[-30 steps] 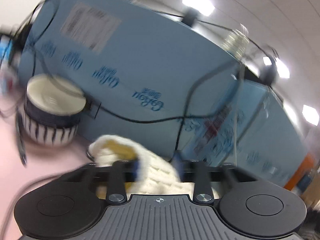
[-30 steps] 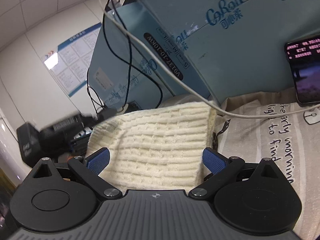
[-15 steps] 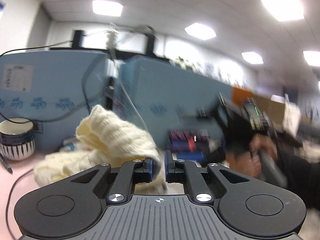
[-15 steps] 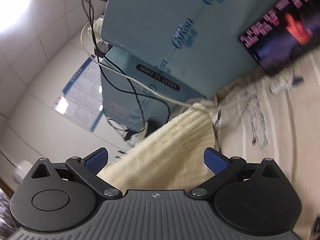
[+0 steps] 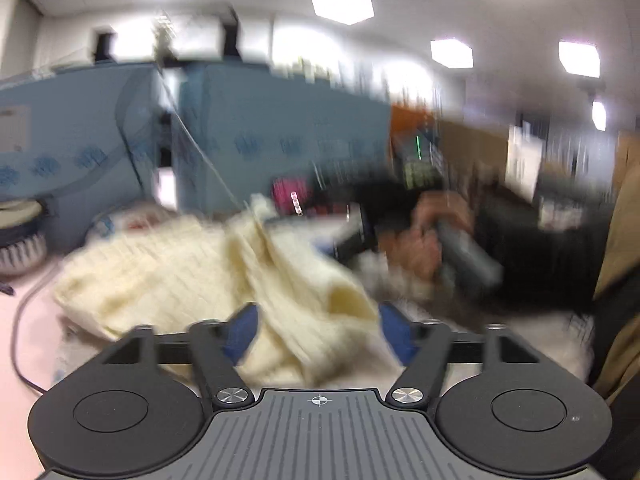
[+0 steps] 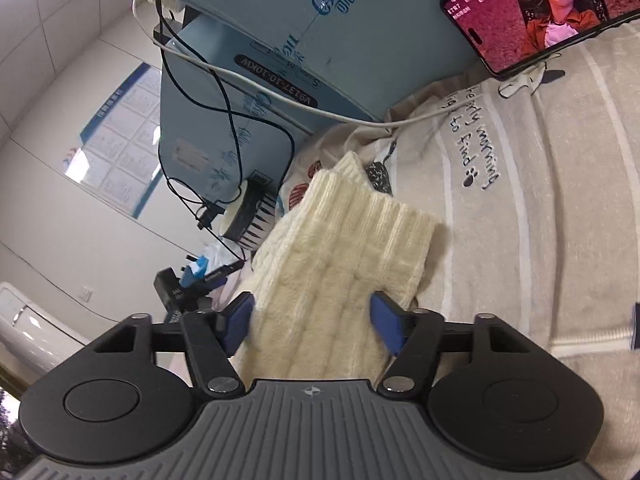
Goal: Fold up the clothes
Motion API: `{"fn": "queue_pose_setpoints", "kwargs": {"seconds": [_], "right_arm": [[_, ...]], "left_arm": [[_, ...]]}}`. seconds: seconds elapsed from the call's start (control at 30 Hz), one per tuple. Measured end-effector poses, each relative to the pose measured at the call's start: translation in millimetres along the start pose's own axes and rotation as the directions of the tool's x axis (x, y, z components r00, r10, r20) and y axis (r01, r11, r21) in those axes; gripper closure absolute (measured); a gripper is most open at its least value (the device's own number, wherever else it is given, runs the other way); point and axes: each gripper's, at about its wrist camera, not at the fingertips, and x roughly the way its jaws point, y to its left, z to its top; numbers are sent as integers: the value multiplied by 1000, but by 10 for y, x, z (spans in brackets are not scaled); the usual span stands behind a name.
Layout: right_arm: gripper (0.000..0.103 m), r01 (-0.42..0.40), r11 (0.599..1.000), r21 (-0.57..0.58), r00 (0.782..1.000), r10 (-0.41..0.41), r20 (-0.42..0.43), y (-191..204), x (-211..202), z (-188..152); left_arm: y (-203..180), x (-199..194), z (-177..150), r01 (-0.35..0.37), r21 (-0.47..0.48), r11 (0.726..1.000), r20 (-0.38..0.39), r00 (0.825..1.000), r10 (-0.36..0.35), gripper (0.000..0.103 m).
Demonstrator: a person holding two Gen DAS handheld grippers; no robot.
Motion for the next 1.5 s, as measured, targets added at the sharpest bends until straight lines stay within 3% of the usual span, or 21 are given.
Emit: {"fn": "queue_pose_setpoints", "kwargs": {"seconds": [0.03,0.1,0.17,0.23,0.27,0.37,0.47,0.53,0.63,0.7,0.8,0.93,1.07,1.27,1.4,1.5], "right_arm": [[47,3,1000,5,1000,-3,-2,-5,6,-12],[51,2,1000,10,1000,-2,-2,-2,-22,-44],[52,4,1000,11,1000,-4,1,14,-66,-65],[53,6,1000,13,1000,-6,4,31,-110,-85],[55,7,1000,13,1000,-7,6,40,-132,-95],[62,21,1000,5,1000,-21,12,52,-214,-126],[70,37,999,-15,999,-37,15,60,-285,-154],[75,45,998,-40,999,-44,13,71,-302,-169],[81,56,995,-78,998,-55,11,87,-328,-191],[83,43,995,-94,999,-42,12,133,-371,-189],[87,0,994,-108,1000,2,17,203,-508,-179],[88,-71,989,-133,997,75,26,296,-863,-191],[89,-111,980,-163,992,120,50,288,-1409,-246],[89,-41,973,-227,976,88,200,84,-2438,-316],[90,53,971,-233,945,27,325,-89,-3117,-353],[90,99,966,-239,933,-7,360,-190,-3488,-475]], "left_arm": [[90,-81,35,-10,-36,999,50,999,12,19],[373,-93,131,-80,-157,984,137,985,102,13],[706,84,239,-223,-309,924,122,955,271,13],[1036,391,339,-377,-428,821,4,908,419,13],[1180,554,367,-429,-449,784,-52,888,456,13],[1540,1013,402,-522,-458,719,-185,848,497,14],[1646,1305,353,-552,-432,714,-268,834,482,17],[1588,1411,286,-570,-390,723,-290,821,491,49],[1355,1437,312,-607,-254,753,-258,793,553,75],[1127,1404,398,-640,-155,753,-204,766,609,77],[719,1362,554,-690,16,724,-95,720,688,78],[180,1253,765,-714,119,690,57,698,713,79],[-304,1167,926,-678,138,722,161,735,659,79],[-910,1174,925,-552,34,833,262,809,526,80],[-1259,1502,941,-431,43,901,270,874,405,80],[-1459,1862,994,-338,81,938,238,920,311,80]]}}
